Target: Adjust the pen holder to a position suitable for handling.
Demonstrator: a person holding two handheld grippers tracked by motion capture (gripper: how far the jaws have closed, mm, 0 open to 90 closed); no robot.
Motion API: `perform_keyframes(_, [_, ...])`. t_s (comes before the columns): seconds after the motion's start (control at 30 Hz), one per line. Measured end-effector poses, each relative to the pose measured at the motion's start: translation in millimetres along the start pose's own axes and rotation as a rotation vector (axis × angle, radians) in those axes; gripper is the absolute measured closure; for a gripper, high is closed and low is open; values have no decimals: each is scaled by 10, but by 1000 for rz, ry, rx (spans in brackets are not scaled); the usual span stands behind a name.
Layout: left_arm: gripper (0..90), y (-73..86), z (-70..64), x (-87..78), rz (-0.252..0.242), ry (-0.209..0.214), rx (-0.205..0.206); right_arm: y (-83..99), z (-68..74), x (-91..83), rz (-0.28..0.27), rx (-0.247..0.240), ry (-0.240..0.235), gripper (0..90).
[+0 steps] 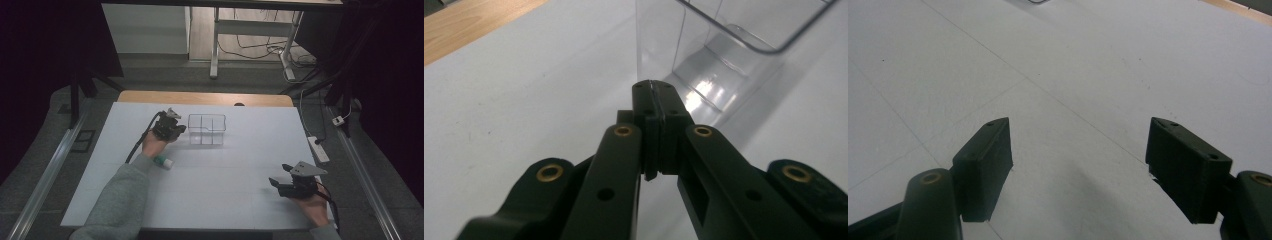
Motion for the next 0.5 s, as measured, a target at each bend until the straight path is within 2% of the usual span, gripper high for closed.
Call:
perform_keyframes(0.07, [886,28,12,-57,-6,2,-5,2,2,0,2,1,1,268])
perform_keyframes(0.23, [826,99,13,-220,-11,26,25,0,1,-1,1,-5,0,268])
perform_keyframes(0.33, [695,138,-15,-308,-1,57,65,0,1,2,0,-5,0,267])
perform_keyframes(0.37, [634,151,-24,-334,4,61,81,0,2,3,1,-6,0,268])
perform_keyframes(0.43, [570,183,-42,-382,12,63,108,0,5,2,1,-6,-1,267])
perform_keyframes(0.5, [502,216,-49,-429,18,66,120,0,9,2,0,-3,-3,268])
Point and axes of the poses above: each handheld gripper's, and its own axes: x roughly forward along the jaws, y roughly out of its underside, z roughly to its left, the point moved 7 cm from there along x, roughly forward along the jaws, and after that the axes turned 3 degrees about -y, right-handed, at the moved point
